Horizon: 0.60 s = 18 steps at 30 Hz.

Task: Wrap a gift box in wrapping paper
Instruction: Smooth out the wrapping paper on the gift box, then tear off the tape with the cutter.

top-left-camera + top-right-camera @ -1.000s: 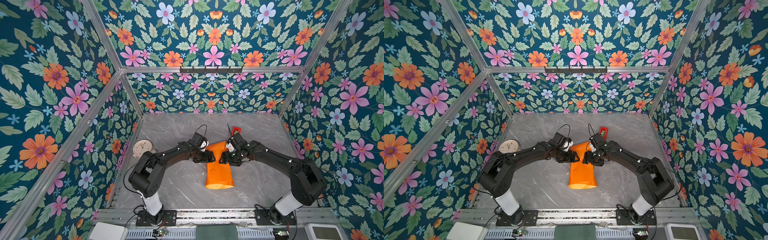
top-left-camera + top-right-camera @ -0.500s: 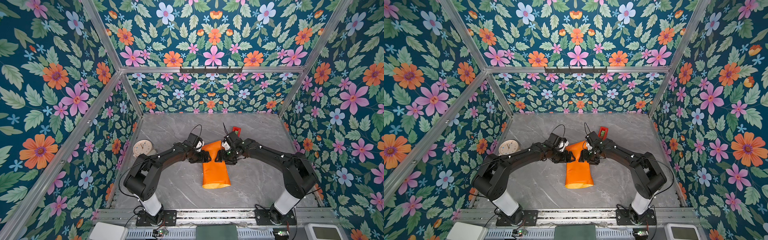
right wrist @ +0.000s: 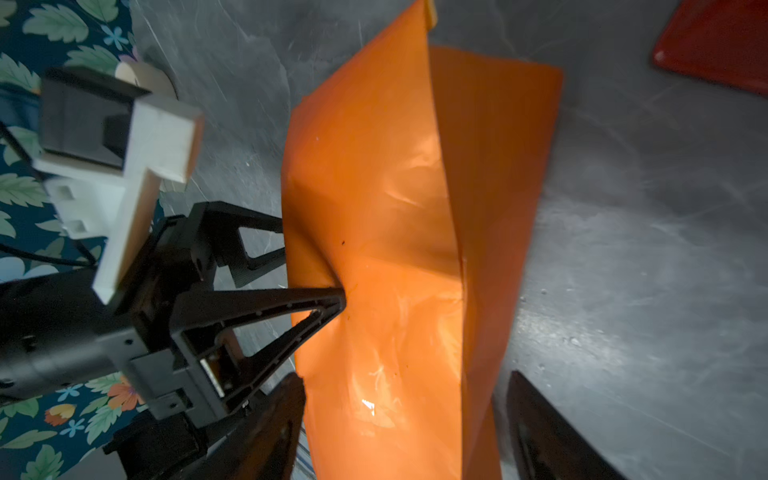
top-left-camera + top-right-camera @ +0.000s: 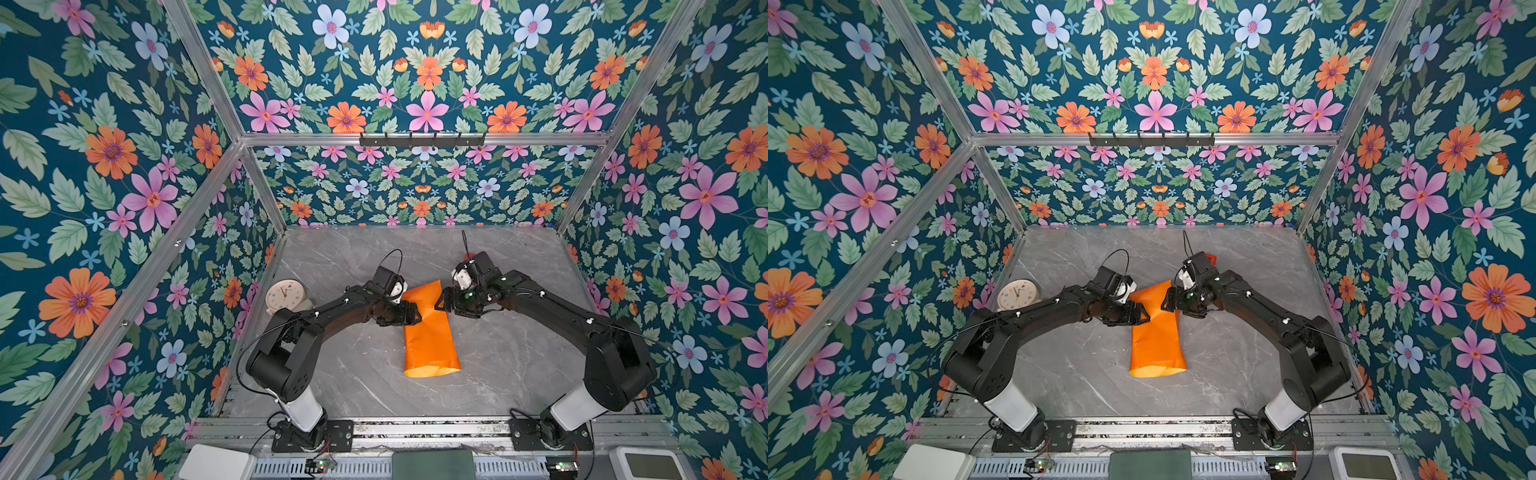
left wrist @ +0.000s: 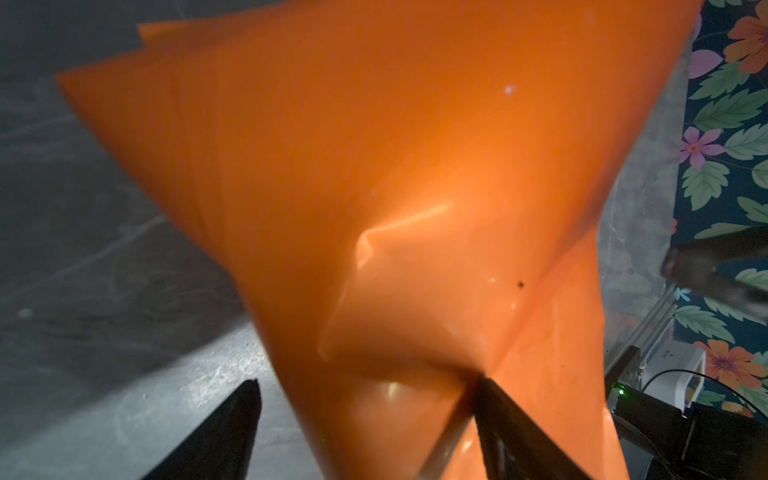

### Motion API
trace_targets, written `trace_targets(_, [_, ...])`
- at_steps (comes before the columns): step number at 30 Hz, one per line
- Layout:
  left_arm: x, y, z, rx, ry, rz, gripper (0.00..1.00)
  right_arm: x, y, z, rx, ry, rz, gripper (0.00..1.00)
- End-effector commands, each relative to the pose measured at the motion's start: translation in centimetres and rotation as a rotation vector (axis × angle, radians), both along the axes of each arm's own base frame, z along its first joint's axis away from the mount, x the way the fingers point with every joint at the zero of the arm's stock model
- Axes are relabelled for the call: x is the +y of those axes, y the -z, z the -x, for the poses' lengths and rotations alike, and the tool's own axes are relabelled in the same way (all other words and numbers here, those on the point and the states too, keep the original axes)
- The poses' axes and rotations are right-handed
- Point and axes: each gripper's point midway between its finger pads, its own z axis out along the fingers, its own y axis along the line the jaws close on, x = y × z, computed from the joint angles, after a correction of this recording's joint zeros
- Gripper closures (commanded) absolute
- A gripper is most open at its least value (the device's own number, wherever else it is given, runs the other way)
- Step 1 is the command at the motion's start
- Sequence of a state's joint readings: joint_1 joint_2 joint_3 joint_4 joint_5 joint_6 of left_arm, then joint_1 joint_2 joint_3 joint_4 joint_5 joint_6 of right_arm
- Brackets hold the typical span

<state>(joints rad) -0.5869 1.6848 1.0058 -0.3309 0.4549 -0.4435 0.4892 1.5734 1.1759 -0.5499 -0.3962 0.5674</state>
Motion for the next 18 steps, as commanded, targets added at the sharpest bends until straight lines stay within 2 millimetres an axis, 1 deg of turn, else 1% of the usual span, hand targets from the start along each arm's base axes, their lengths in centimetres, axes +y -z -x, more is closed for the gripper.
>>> trace_targets(1, [4.1,3.3,2.4,0.090,-0.010,-0.222,0.18,-2.0,-1.1,-0.5,-0.008,0.016,-0.025,0.24])
trace_targets(3, [4.1,3.4,2.3,0.091,-0.011,-0.224,0.18,-3.5,-2.1,-2.0,-0.021,0.062,-0.063,0.24])
trace_targets(5, [4.1,3.5,2.4,0.093,-0.010,-0.226,0.18,-5.4,-2.9,-3.9,-0.028,0.127,-0.110,0.27])
trace_targets(7, [4.1,3.6,2.4,0.097,-0.010,-0.228,0.18,-6.8,-3.7,-5.7,-0.043,0.185,-0.168,0.30])
trace_targets(10, [4.1,3.7,2.4,0.098,-0.010,-0.230,0.18,-8.2,-4.2,-8.1,-0.060,0.244,-0.212,0.34])
trace_targets(13, [4.1,3.7,2.3,0.097,-0.011,-0.230,0.18,-9.0,-4.2,-10.1,-0.062,0.281,-0.225,0.36])
trace_targets(14, [4.1,3.8,2.4,0.098,-0.010,-0.231,0.18,-9.3,-3.0,-10.8,-0.040,0.299,-0.217,0.37])
trace_targets(18, [4.1,3.8,2.4,0.101,-0.010,-0.228,0.18,-9.7,-1.5,-12.3,-0.016,0.320,-0.220,0.40])
